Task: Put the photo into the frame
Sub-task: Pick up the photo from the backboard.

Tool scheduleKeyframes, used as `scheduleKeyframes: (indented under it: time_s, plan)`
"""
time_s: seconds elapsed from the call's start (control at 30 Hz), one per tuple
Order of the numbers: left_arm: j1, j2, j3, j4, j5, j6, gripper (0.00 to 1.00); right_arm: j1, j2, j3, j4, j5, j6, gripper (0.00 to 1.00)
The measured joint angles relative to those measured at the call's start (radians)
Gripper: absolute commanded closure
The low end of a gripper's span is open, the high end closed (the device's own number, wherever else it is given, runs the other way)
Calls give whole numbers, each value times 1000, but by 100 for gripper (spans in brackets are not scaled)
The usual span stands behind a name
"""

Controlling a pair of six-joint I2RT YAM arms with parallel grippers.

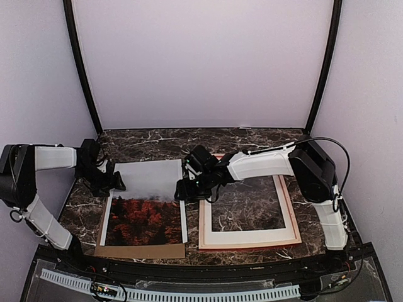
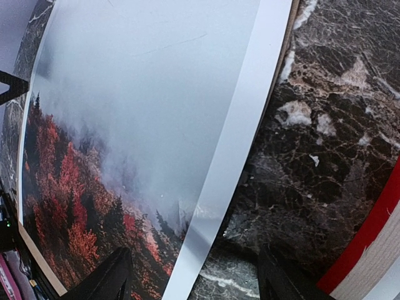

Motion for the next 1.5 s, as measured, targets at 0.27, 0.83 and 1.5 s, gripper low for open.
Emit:
scheduleKeyframes:
  time_s: [0.27,0.83,1.5]
  plan:
    - [0,14,-5,1,7,13,18,0,0,0,3,-28,6,31]
    - [0,-42,-20,-8,-27,21,17,0,2,-7,20,-54,20,32]
    - [0,-6,-26,-17,-34,26,18,1,3,-32,89,-105,48,33]
